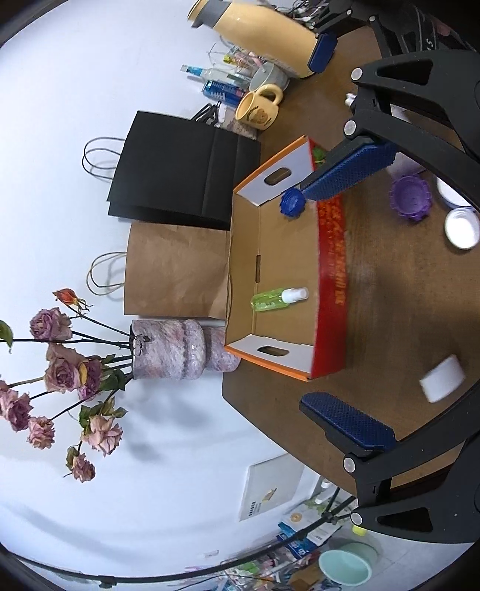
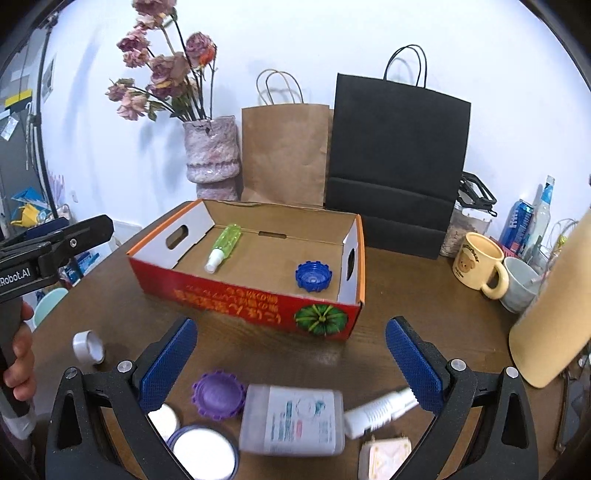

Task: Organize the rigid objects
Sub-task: 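Move both tools back toward the remaining items on the table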

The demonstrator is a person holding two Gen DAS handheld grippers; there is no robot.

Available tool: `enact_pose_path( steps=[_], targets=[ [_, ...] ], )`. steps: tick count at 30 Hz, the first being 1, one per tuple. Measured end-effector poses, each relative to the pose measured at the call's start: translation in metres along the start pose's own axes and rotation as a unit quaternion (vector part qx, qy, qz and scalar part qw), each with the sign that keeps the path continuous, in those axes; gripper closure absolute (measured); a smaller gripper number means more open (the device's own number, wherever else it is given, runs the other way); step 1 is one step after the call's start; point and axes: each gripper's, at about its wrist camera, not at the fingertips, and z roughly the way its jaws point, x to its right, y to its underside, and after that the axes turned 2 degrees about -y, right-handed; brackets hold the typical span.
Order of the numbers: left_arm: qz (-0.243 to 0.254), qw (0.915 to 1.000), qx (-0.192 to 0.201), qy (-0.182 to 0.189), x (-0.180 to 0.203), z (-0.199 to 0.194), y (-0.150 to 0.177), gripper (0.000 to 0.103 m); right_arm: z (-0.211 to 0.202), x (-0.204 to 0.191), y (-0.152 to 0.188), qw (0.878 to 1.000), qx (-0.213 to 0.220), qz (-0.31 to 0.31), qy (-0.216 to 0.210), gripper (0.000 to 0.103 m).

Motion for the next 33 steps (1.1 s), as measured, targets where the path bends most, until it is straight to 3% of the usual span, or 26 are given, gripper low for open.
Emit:
enact_pose_path(
  steps=[17, 33],
  targets=[
    [-0.006, 0.9998, -0.017, 0.001, -0.023, -0.065, 0.073, 0.0, -0.071, -0.02, 0.072, 1.0, -0.013, -0.004, -0.01, 0.0],
    [-0.012, 0.9991, -0.04, 0.007, -0.039, -0.102, 0.124, 0.0, -0.101, -0.048, 0.127, 0.998, -0.047, -0.014, -0.03, 0.0]
  ],
)
